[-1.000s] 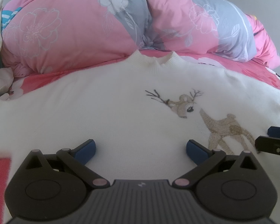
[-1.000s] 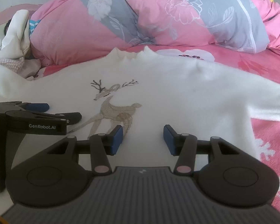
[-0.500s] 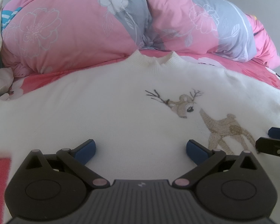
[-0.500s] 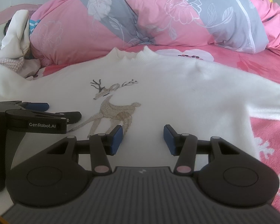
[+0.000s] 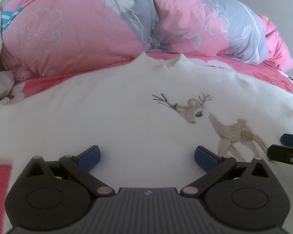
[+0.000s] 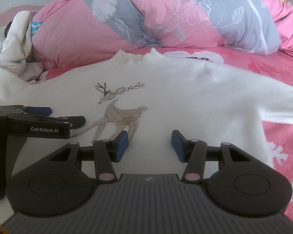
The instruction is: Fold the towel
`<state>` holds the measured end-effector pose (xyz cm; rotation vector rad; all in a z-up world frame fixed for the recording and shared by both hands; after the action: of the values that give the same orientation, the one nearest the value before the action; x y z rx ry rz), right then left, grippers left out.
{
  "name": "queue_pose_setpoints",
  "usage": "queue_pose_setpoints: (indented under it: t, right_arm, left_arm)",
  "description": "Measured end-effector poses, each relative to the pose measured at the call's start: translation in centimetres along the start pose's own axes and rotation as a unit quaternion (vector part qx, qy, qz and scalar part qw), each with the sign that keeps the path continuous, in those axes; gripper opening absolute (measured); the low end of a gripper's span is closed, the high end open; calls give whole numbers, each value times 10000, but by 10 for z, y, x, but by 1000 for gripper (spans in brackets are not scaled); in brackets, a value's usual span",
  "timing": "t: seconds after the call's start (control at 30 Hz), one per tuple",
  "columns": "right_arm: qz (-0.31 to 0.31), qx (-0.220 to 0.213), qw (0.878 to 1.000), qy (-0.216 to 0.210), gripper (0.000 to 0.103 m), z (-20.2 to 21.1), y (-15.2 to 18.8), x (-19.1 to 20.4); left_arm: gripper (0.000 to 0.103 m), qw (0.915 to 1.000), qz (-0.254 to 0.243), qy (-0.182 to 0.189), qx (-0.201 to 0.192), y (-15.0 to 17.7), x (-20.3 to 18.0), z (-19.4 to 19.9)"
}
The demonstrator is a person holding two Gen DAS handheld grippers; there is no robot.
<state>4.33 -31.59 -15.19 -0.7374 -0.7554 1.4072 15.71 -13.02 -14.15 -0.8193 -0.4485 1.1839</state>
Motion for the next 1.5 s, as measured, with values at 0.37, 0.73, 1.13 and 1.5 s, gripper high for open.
queue_pose_setpoints:
  t: [0.37, 0.73, 1.13, 1.5]
  right_arm:
    - [-42, -26, 10000, -56, 52, 0, 2, 1]
    - [-165, -103, 9996, -211, 56, 1, 4, -2]
    - [-302, -220, 9986, -380, 60, 1, 8, -5]
    - [-325, -266, 9981, -452, 63, -1, 9, -6]
  left_arm:
    - [103, 10000, -1, -1, -3, 0, 0, 0]
    - [103, 10000, 1, -2, -4, 0, 0, 0]
    - [103, 10000, -2, -8, -8, 0, -1, 0]
    - [103, 10000, 16, 4, -17, 0, 0, -1]
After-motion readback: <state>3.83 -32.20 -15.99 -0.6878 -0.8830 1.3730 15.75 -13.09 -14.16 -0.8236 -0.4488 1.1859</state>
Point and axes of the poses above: each gripper's, at about its wrist camera, not at the fingertips, and z roughly against the way its jaws point, x to its left, y to its underside, the point moved 4 cm from there along -z, roughly the way its jaws point, and after that the axes turned 7 degrees about z, right-handed, at the moved point
